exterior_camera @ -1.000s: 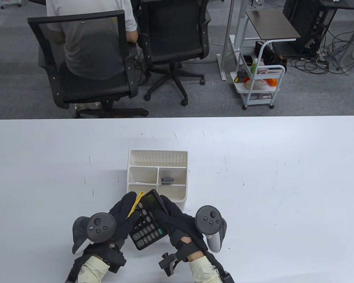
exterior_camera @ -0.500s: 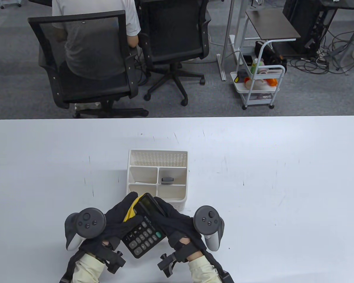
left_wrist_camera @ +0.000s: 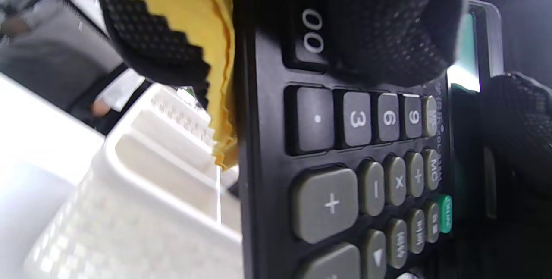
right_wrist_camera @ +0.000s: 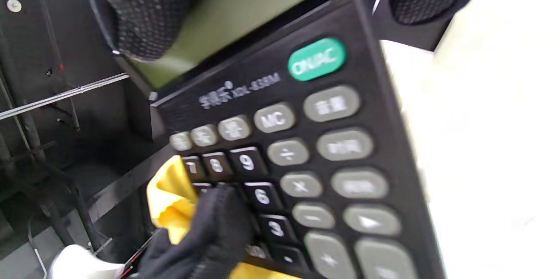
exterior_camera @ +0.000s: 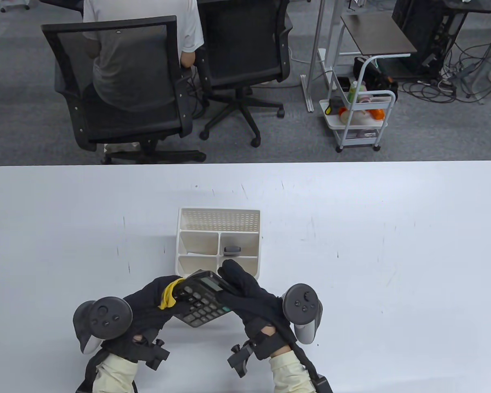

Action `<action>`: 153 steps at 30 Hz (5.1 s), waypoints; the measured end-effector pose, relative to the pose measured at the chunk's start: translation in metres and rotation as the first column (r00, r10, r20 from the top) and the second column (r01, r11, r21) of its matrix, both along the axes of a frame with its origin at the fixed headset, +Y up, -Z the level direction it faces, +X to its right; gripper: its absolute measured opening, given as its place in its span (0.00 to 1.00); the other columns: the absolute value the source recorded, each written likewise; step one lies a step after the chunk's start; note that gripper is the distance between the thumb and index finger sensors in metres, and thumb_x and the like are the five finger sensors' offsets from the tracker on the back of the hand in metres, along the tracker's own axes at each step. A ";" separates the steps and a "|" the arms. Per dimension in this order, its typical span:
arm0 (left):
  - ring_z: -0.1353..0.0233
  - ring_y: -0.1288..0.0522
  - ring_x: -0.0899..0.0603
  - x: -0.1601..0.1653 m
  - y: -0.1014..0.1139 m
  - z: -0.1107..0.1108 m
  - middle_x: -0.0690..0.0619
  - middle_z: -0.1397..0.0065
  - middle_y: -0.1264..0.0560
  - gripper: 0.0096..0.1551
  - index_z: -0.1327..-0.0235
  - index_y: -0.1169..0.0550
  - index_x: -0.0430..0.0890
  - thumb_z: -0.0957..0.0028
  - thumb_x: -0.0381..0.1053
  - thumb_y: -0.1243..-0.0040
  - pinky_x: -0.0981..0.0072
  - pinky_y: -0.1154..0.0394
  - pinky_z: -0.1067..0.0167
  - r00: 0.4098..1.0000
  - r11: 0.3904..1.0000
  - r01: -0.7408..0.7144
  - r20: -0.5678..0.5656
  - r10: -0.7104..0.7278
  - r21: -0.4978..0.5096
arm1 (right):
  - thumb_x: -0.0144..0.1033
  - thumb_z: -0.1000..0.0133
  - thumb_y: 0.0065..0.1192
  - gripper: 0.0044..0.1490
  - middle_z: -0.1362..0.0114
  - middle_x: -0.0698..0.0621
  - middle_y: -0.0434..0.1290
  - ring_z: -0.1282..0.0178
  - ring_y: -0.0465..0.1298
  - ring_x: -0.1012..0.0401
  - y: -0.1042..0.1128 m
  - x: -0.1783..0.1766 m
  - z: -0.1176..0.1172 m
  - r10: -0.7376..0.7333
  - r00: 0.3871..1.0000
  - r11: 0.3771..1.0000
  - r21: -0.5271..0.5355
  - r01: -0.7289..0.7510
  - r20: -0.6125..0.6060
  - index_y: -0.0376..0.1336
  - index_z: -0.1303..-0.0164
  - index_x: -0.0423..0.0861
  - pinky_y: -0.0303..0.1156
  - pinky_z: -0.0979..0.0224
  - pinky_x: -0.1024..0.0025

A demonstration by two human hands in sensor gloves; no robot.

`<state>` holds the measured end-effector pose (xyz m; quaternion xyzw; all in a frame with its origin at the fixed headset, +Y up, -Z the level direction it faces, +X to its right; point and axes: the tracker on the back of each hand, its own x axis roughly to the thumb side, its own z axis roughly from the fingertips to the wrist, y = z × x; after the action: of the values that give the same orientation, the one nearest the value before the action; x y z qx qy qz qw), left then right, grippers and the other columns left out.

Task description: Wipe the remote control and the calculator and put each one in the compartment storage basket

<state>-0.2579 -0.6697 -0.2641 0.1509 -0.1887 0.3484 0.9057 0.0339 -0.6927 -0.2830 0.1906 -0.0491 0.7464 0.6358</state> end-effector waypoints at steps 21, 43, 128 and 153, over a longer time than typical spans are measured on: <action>0.32 0.17 0.44 0.038 0.008 0.032 0.62 0.34 0.19 0.27 0.46 0.26 0.64 0.55 0.49 0.24 0.49 0.18 0.40 0.932 0.814 0.363 -0.184 -0.313 0.454 | 0.50 0.32 0.47 0.57 0.25 0.21 0.61 0.32 0.74 0.38 -0.023 0.006 -0.001 -0.232 0.973 0.913 -0.340 0.224 0.019 0.29 0.18 0.25 0.72 0.36 0.39; 0.16 0.42 0.34 0.083 -0.015 0.033 0.46 0.14 0.42 0.38 0.19 0.47 0.55 0.43 0.63 0.61 0.39 0.38 0.24 0.808 0.735 0.563 -0.066 -0.585 0.379 | 0.34 0.34 0.49 0.49 0.32 0.33 0.69 0.42 0.81 0.48 -0.011 0.026 0.003 -0.346 0.911 0.911 -0.154 0.384 0.225 0.29 0.18 0.31 0.80 0.43 0.56; 0.18 0.37 0.31 0.043 -0.012 0.009 0.44 0.16 0.35 0.37 0.19 0.38 0.48 0.41 0.61 0.63 0.39 0.38 0.26 0.968 0.968 0.249 0.043 -0.248 -0.014 | 0.32 0.35 0.51 0.44 0.36 0.32 0.74 0.47 0.83 0.47 -0.002 -0.012 0.006 0.044 0.999 0.998 -0.033 -0.045 -0.032 0.38 0.15 0.33 0.81 0.47 0.54; 0.16 0.45 0.33 0.064 -0.010 0.021 0.50 0.14 0.46 0.35 0.20 0.43 0.56 0.42 0.61 0.62 0.39 0.41 0.24 0.942 0.939 0.299 0.103 -0.318 0.168 | 0.31 0.35 0.50 0.44 0.35 0.32 0.73 0.46 0.83 0.47 -0.007 -0.009 0.005 -0.043 0.999 0.997 -0.057 0.042 -0.012 0.36 0.16 0.32 0.80 0.46 0.54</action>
<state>-0.1941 -0.6795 -0.2436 0.1644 -0.2938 0.1958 0.9210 0.0244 -0.6997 -0.2782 0.1763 -0.0277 0.7326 0.6569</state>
